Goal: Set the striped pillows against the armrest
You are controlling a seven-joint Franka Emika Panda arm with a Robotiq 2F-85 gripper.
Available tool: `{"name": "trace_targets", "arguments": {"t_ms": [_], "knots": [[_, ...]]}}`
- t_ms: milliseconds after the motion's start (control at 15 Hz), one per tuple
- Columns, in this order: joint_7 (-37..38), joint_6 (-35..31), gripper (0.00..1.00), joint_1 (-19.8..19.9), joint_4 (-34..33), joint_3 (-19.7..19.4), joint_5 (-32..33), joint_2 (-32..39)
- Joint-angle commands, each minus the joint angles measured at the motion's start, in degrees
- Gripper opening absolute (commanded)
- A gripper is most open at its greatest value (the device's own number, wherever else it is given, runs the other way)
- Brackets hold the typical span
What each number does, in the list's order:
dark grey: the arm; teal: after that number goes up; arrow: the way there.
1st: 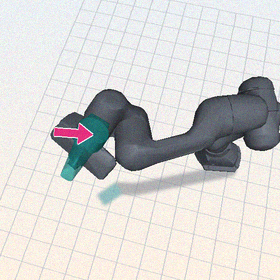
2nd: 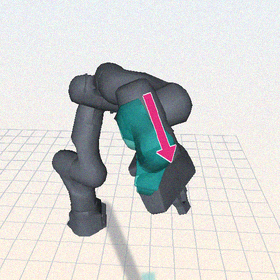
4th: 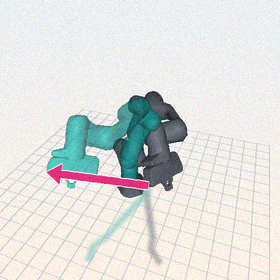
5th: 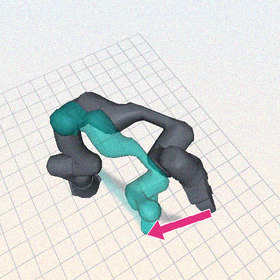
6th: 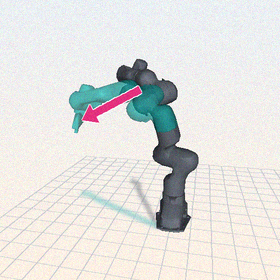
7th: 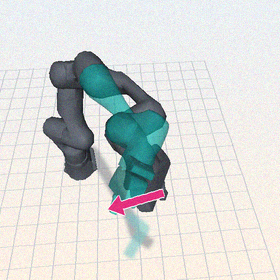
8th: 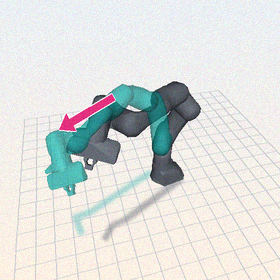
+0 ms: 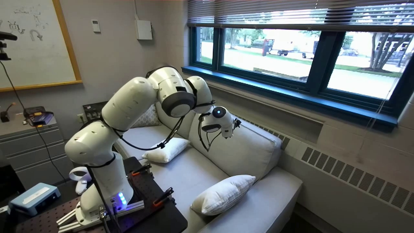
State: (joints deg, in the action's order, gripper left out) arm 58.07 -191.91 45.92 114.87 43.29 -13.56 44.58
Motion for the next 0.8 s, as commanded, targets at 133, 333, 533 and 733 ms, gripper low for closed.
{"name": "trace_targets", "arguments": {"t_ms": [133,333,533,733], "knots": [[0.8,4.9,1.0,-2.2,-10.3,2.9,-6.7,6.8],[2.4,5.3,1.0,-9.8,-15.8,0.3,-12.8,8.9],[5.9,6.1,1.0,-21.5,-23.0,-5.1,-18.3,11.2],[12.7,7.8,1.0,-35.1,-30.8,-14.0,-24.1,13.9]]}}
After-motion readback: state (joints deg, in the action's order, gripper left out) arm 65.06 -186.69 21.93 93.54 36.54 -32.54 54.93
